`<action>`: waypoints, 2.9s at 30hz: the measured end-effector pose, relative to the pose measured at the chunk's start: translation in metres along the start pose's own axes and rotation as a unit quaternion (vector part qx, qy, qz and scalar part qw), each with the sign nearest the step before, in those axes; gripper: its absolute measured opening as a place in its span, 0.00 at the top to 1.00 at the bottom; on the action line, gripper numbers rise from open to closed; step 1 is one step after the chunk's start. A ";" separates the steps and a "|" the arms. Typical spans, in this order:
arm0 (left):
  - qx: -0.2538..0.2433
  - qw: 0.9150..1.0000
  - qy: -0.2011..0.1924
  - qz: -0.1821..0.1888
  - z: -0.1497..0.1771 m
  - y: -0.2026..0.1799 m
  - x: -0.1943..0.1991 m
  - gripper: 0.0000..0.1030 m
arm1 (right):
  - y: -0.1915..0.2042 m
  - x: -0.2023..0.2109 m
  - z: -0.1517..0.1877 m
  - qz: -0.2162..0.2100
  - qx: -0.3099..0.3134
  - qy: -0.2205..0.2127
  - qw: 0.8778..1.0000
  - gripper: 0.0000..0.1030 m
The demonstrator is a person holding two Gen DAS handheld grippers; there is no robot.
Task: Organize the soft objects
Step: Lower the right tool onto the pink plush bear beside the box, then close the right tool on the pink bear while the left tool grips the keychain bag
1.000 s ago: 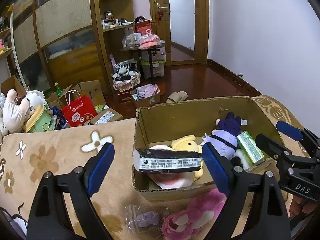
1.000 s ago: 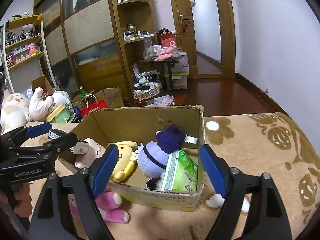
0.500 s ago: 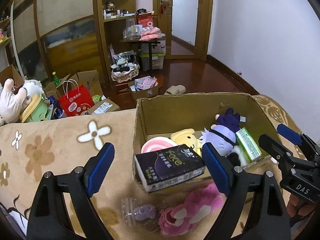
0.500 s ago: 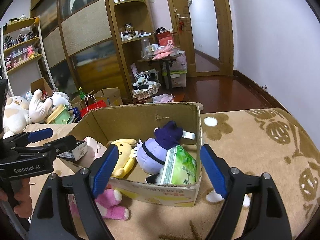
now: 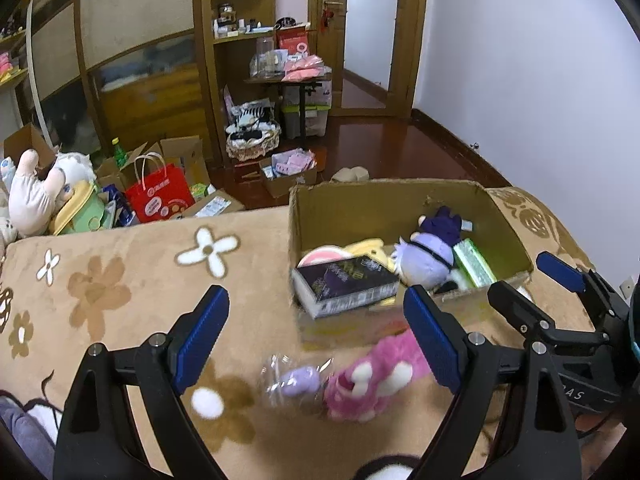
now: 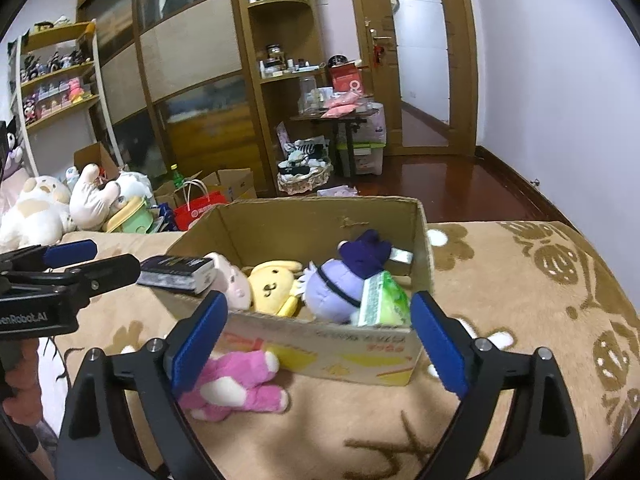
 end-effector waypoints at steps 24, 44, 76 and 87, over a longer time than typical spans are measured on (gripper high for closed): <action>0.084 0.980 0.180 -0.012 0.072 0.043 -0.035 0.14 | 0.070 -0.004 0.058 -0.054 0.083 0.066 0.993 0.00; 0.116 0.960 0.253 -0.020 0.112 0.055 -0.086 0.14 | 0.079 -0.047 0.097 -0.057 0.041 0.114 0.991 0.00; 0.112 0.957 0.267 -0.010 0.131 0.041 -0.096 0.14 | 0.078 -0.071 0.114 -0.097 -0.024 0.132 0.986 0.00; 0.118 0.956 0.267 0.022 0.132 0.025 -0.104 0.14 | 0.063 -0.056 0.104 -0.067 -0.013 0.132 0.989 0.00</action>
Point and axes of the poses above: each gripper's, at about its wrist camera, not at the fingertips, and x roughly against the way its jaws point, y to its left, z to its underside, the point moved 9 cm from there along -x, roughly the way its jaws point, and after that the axes turned 15 degrees about -y, right-handed, at the moved point
